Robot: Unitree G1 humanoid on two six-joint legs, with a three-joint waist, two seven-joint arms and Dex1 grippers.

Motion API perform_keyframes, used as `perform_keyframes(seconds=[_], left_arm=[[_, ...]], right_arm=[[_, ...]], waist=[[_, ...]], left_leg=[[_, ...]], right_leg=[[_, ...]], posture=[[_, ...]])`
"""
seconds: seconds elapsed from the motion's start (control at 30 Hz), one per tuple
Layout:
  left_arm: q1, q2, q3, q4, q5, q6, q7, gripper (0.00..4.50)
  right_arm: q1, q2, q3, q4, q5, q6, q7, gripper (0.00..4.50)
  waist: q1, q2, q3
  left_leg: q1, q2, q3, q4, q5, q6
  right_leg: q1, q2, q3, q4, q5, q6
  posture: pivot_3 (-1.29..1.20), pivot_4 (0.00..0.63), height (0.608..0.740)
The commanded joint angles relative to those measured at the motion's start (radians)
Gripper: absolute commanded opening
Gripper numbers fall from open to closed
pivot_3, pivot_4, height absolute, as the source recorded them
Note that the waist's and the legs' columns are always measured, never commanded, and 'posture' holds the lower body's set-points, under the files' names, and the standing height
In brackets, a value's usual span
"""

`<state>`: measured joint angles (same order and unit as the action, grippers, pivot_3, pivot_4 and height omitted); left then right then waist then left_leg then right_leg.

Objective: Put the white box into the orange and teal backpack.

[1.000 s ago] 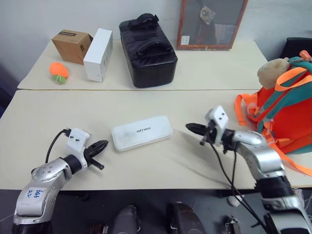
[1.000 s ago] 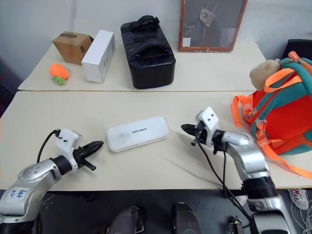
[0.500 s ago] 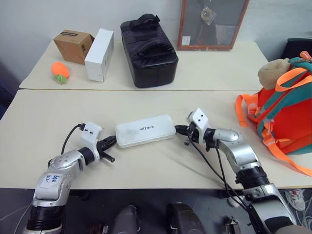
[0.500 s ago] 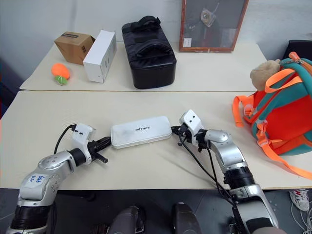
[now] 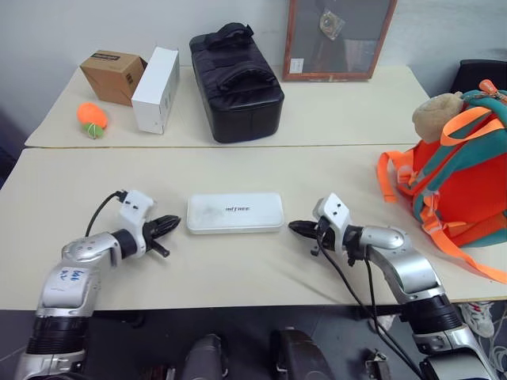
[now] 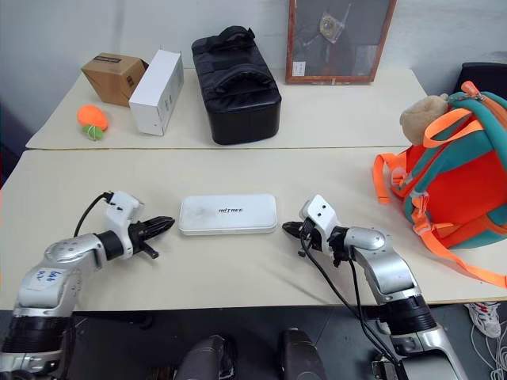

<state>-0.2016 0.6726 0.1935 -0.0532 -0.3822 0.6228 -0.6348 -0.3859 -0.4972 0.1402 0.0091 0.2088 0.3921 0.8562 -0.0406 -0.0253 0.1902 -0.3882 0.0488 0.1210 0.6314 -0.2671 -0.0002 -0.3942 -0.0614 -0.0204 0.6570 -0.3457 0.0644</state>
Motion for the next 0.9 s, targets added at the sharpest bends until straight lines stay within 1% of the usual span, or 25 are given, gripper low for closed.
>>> perform_keyframes(seconds=[0.03,0.1,0.17,0.23,0.33,0.43,0.53,0.7,0.9], left_arm=[[-0.028,0.034,0.091,0.067,-0.112,0.137,-0.063,1.58],[-0.074,0.057,0.131,0.129,-0.221,0.295,-0.126,2.15],[-0.113,0.094,0.128,0.189,-0.294,0.423,-0.208,2.81],[-0.170,0.106,0.116,0.267,-0.320,0.501,-0.233,3.47],[-0.261,0.097,0.086,0.379,-0.308,0.561,-0.230,4.42],[-0.370,0.068,0.048,0.496,-0.297,0.615,-0.242,4.46],[-0.440,0.045,-0.018,0.561,-0.278,0.632,-0.284,4.46],[-0.553,-0.029,-0.138,0.665,-0.201,0.586,-0.321,4.46],[-0.670,-0.107,-0.227,0.802,-0.119,0.528,-0.397,4.46]], right_arm=[[-0.043,-0.009,-0.028,0.018,-0.003,-0.035,-0.003,0.00],[-0.077,-0.014,-0.018,0.056,-0.021,-0.069,0.007,0.00],[-0.112,-0.019,-0.003,0.099,-0.041,-0.104,0.025,0.00],[-0.139,-0.022,0.009,0.135,-0.056,-0.134,0.041,0.00],[-0.160,-0.022,0.021,0.171,-0.072,-0.167,0.060,0.00],[-0.173,-0.022,0.037,0.196,-0.096,-0.199,0.073,0.00],[-0.168,-0.031,0.064,0.210,-0.134,-0.241,0.083,0.00],[-0.163,-0.019,0.056,0.208,-0.146,-0.252,0.065,0.00],[-0.146,-0.019,0.049,0.192,-0.149,-0.249,0.050,0.00]], waist=[[0.000,0.000,0.000],[0.000,0.000,0.000],[-0.002,0.000,0.000],[-0.004,0.000,0.000],[0.000,0.000,0.000],[0.010,0.000,0.000],[0.014,0.000,0.000],[0.015,0.000,0.000],[0.015,0.000,0.000]], left_leg=[[0.000,0.000,0.000,0.000,0.000,0.000],[0.000,0.000,0.000,0.000,0.000,0.000],[0.000,0.000,-0.001,0.001,0.000,0.000],[0.000,-0.001,0.000,0.001,0.002,-0.003],[0.000,-0.001,-0.001,0.001,0.002,-0.003],[0.000,-0.001,0.000,0.003,0.002,-0.003],[-0.001,-0.002,-0.001,0.006,0.002,-0.003],[-0.001,-0.002,0.000,0.006,0.001,-0.003],[-0.001,-0.002,0.000,0.013,0.001,-0.003]], right_leg=[[0.000,0.000,0.000,0.000,0.000,0.000],[0.000,0.000,0.000,0.001,0.000,0.000],[0.000,0.000,-0.001,0.001,0.000,0.000],[0.000,0.000,-0.001,0.001,0.000,0.000],[0.000,0.000,-0.001,0.001,0.000,0.000],[0.000,0.000,-0.001,0.002,0.000,0.000],[0.001,-0.001,-0.001,0.003,0.000,0.000],[0.001,-0.001,-0.001,0.004,0.000,0.000],[0.002,0.000,-0.001,0.006,0.000,0.000]], posture=[[0.00,0.150,0.740],[0.00,0.150,0.740],[0.00,0.150,0.740],[0.00,0.150,0.740],[0.00,0.150,0.740],[0.00,0.150,0.740],[0.00,0.150,0.740],[0.00,0.150,0.740],[0.00,0.150,0.740]])
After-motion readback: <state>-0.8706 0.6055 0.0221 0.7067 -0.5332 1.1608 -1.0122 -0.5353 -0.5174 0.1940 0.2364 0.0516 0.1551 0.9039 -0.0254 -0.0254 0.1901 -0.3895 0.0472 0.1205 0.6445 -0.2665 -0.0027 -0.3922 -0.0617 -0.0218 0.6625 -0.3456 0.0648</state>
